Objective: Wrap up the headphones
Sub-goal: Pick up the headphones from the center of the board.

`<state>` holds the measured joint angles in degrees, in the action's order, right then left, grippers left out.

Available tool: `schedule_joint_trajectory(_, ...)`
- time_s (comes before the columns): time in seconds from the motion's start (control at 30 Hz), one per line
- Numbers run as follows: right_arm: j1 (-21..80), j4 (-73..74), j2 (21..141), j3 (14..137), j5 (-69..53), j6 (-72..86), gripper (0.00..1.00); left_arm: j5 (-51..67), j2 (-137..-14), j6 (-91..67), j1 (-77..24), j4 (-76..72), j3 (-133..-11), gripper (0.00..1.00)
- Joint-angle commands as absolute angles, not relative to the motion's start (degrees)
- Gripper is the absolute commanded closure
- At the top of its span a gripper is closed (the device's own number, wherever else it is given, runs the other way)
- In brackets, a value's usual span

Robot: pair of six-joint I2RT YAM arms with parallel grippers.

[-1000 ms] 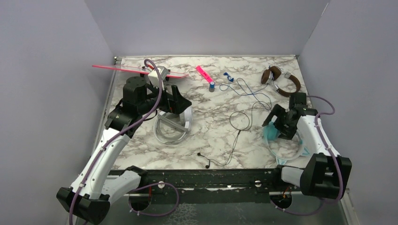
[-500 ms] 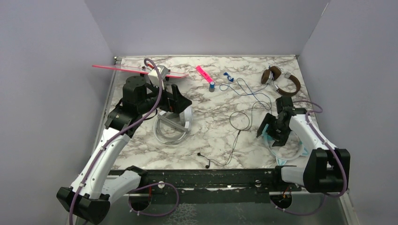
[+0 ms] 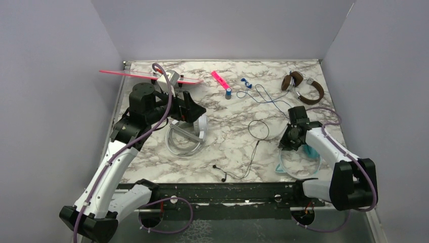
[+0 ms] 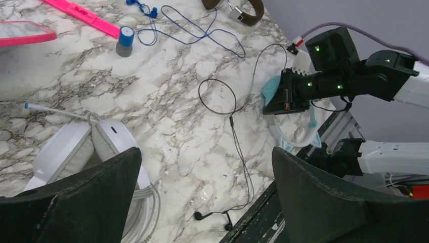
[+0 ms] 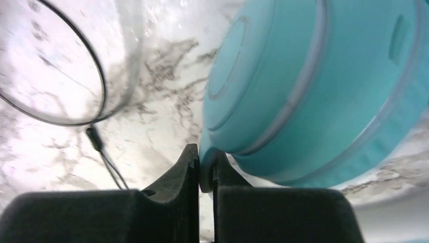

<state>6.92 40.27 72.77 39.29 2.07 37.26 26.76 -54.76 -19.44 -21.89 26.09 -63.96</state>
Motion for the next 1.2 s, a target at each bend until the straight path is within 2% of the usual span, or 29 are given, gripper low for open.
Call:
schedule_joint_trajectory(0.0, 7.12, 33.67, 69.75, 40.52, -2.82, 39.14, 0.99, 27.24, -55.12, -21.63, -22.13, 25.14, -64.43, 0.02)
schedule_joint_trajectory(0.17, 7.05, 30.39, 65.42, 46.31, -17.5, 45.42, 1.0, 32.5, -56.91, -29.32, -22.6, 16.3, -59.85, 0.01)
schedule_joint_trajectory(0.27, 7.11, 28.64, 63.39, 50.01, -23.14, 50.54, 1.0, 30.92, -58.78, -34.73, -27.36, 9.35, -56.37, 0.04)
schedule_joint_trajectory(0.37, 7.11, 27.73, 61.36, 53.85, -24.09, 54.63, 1.0, 20.33, -61.84, -36.44, -37.93, 6.08, -56.52, 0.05)
schedule_joint_trajectory(0.47, 7.05, 23.38, 60.0, 54.9, -26.75, 61.23, 1.0, 5.91, -65.9, -36.43, -50.16, 0.79, -56.04, 0.02)
schedule_joint_trajectory(0.7, 7.07, 16.07, 58.29, 54.45, -28.78, 73.65, 1.0, -16.12, -77.06, -30.05, -64.47, -11.17, -55.67, 0.02)
schedule_joint_trajectory(0.93, 7.05, 16.03, 58.78, 55.98, -29.82, 78.89, 1.0, -25.81, -78.86, -28.72, -67.28, -26.0, -46.73, 0.04)
schedule_joint_trajectory(1.17, 7.05, 14.99, 59.5, 57.99, -29.28, 81.33, 1.0, -24.46, -85.86, -25.67, -67.5, -45.82, -42.28, 0.12)
